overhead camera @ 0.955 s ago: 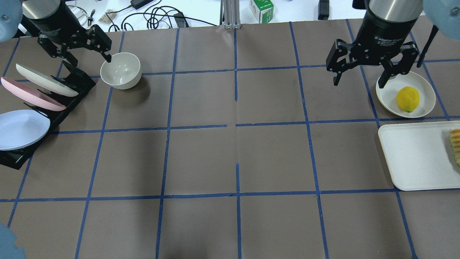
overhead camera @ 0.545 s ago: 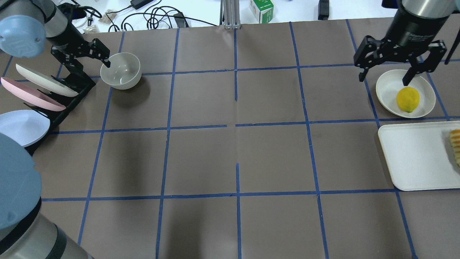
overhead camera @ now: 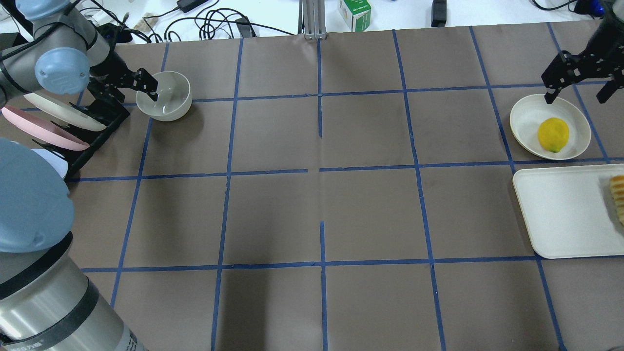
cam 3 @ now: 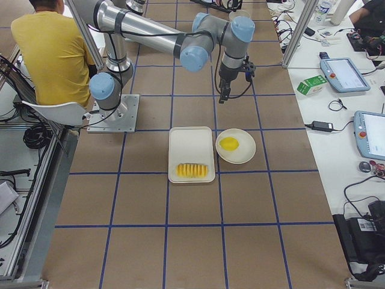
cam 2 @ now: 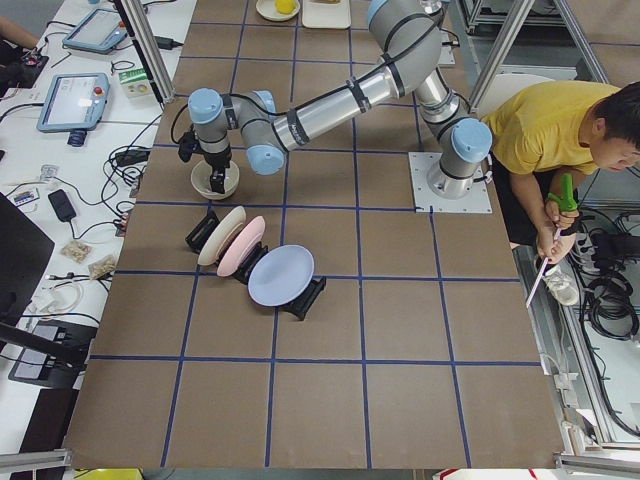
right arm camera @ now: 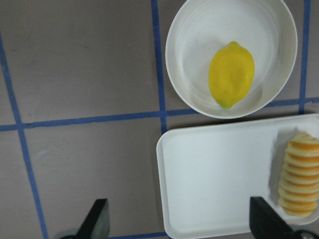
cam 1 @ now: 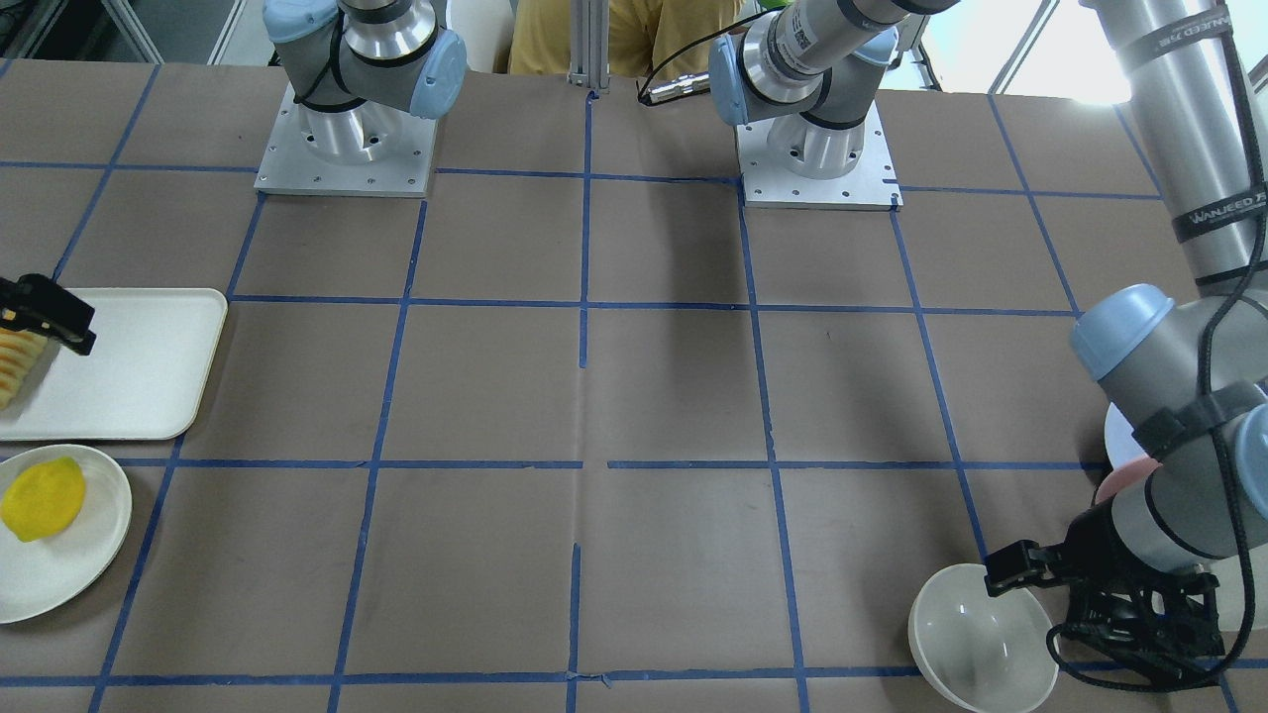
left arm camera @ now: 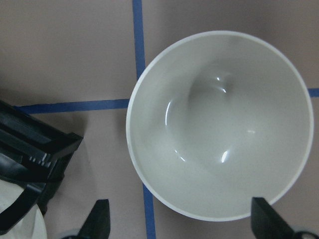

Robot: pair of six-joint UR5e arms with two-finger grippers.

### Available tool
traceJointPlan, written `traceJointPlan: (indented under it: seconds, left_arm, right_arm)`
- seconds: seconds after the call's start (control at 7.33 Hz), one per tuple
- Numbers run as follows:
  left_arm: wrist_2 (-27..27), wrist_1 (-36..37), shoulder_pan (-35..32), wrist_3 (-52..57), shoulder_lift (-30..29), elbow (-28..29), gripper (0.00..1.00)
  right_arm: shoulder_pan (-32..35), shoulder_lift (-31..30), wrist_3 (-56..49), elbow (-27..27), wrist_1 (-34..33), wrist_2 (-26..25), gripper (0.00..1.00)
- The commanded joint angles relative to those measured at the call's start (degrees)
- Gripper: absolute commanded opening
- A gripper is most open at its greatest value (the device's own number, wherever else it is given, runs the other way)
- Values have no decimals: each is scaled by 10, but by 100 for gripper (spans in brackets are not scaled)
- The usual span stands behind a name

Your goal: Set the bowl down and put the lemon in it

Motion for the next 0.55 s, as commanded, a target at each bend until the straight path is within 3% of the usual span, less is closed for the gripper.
traceJointPlan:
  seconds: [0.0, 0.14, 0.27, 0.41]
  left_arm:
    - [1, 36, 0, 0, -34, 2, 100]
    - [2, 52, 0, -1, -47, 4, 95]
    - [4, 51, 0, -6, -48, 5, 56]
    - [26, 49, 0, -12, -49, 5, 25]
  right_arm:
    - [-36, 68, -61, 7, -90, 1, 100]
    - [-50, 106, -80, 10, -144, 6, 100]
    - [-52, 126, -96, 12, -179, 0, 100]
    - [-53, 139, -91, 14, -178, 7, 100]
